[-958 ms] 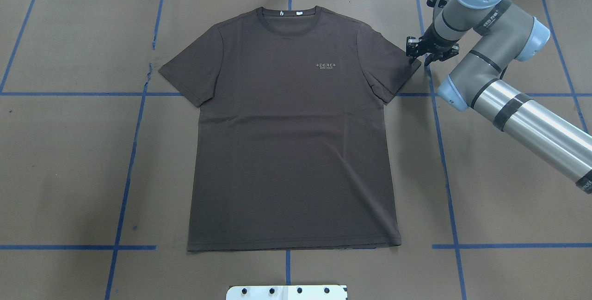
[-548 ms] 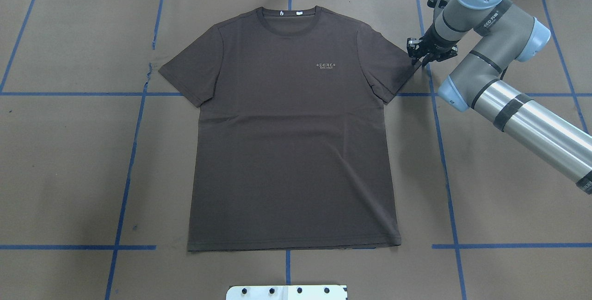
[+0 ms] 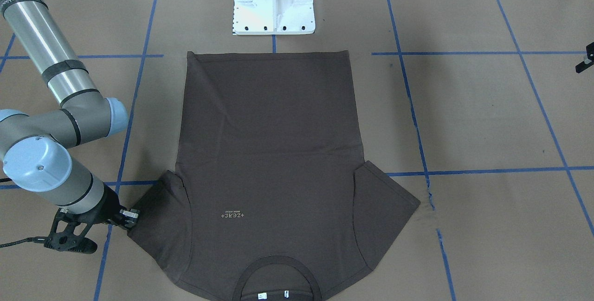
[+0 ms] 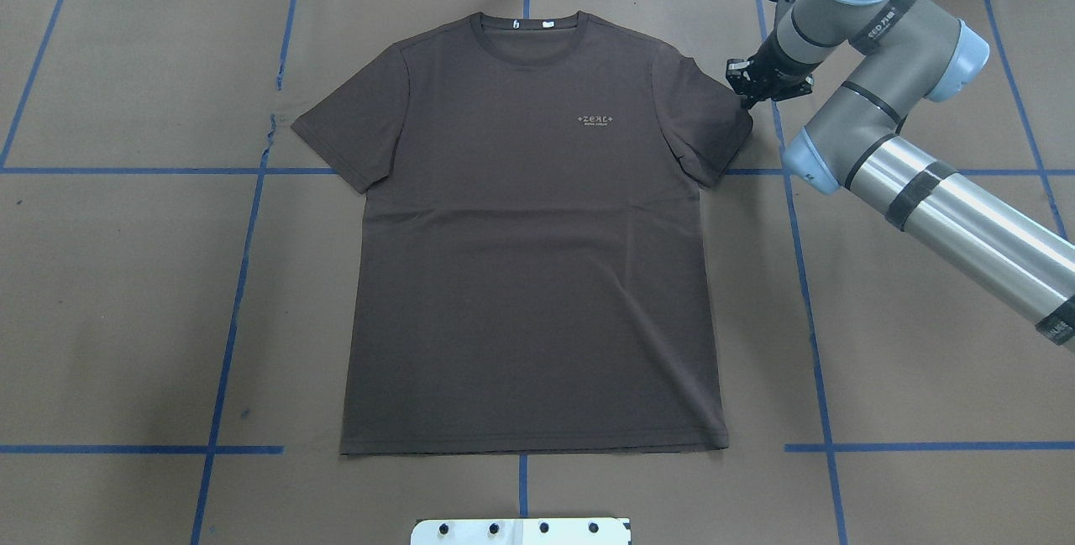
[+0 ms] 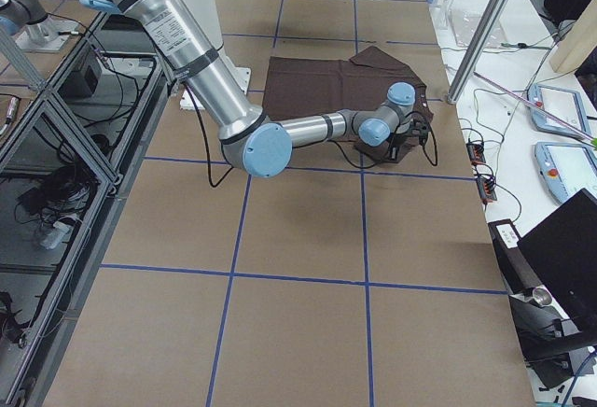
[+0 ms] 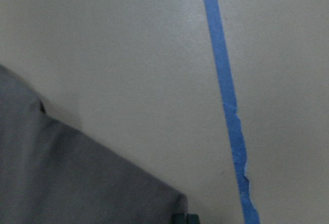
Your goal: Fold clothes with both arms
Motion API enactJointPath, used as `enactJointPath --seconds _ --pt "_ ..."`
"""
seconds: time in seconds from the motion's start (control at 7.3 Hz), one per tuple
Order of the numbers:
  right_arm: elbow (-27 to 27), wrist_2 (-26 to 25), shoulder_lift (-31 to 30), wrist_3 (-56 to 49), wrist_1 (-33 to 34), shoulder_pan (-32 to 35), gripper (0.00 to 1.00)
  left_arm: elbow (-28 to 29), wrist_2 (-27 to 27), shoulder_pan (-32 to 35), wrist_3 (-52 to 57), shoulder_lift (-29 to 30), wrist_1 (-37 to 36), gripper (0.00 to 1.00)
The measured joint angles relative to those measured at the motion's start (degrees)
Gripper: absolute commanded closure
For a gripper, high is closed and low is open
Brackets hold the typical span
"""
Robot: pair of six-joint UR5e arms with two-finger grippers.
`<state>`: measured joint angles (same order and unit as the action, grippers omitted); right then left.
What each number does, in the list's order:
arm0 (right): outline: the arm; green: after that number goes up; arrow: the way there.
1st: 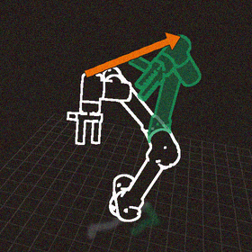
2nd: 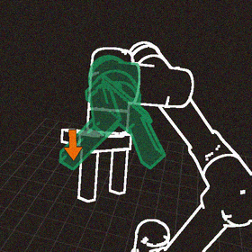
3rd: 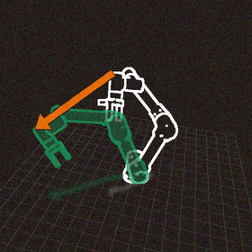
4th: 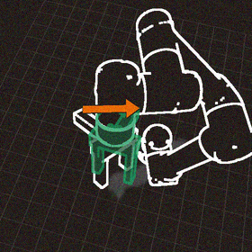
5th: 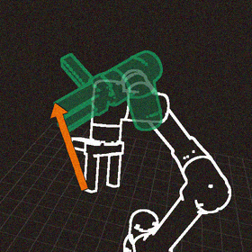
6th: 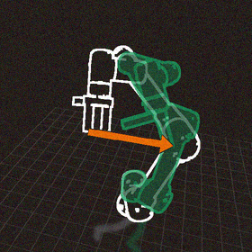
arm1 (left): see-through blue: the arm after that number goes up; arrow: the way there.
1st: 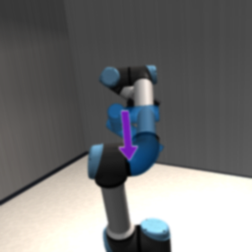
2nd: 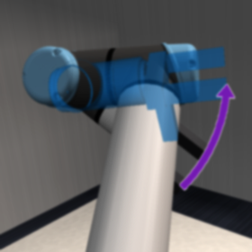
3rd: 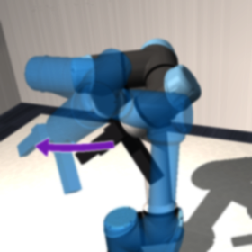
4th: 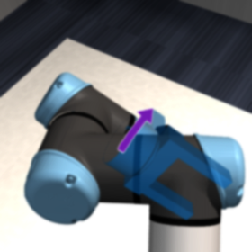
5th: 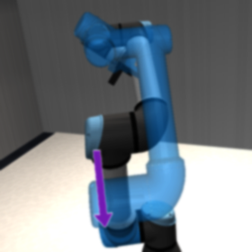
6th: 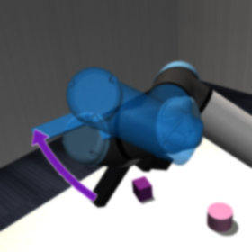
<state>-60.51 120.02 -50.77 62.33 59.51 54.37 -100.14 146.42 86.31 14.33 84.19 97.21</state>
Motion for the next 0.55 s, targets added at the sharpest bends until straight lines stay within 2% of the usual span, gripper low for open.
enactJointPath --seconds 0.27,0.55 --pt "0.03 -0.31 4.09 7.32 0.14 -1.93 1.0 -0.1 0.06 0.03 0.02 -0.16 0.0 0.0" --pt "3.99 -2.36 8.92 10.47 0.17 -3.84 1.0 -0.16 0.08 0.07 0.13 -0.37 0.0 0.0"
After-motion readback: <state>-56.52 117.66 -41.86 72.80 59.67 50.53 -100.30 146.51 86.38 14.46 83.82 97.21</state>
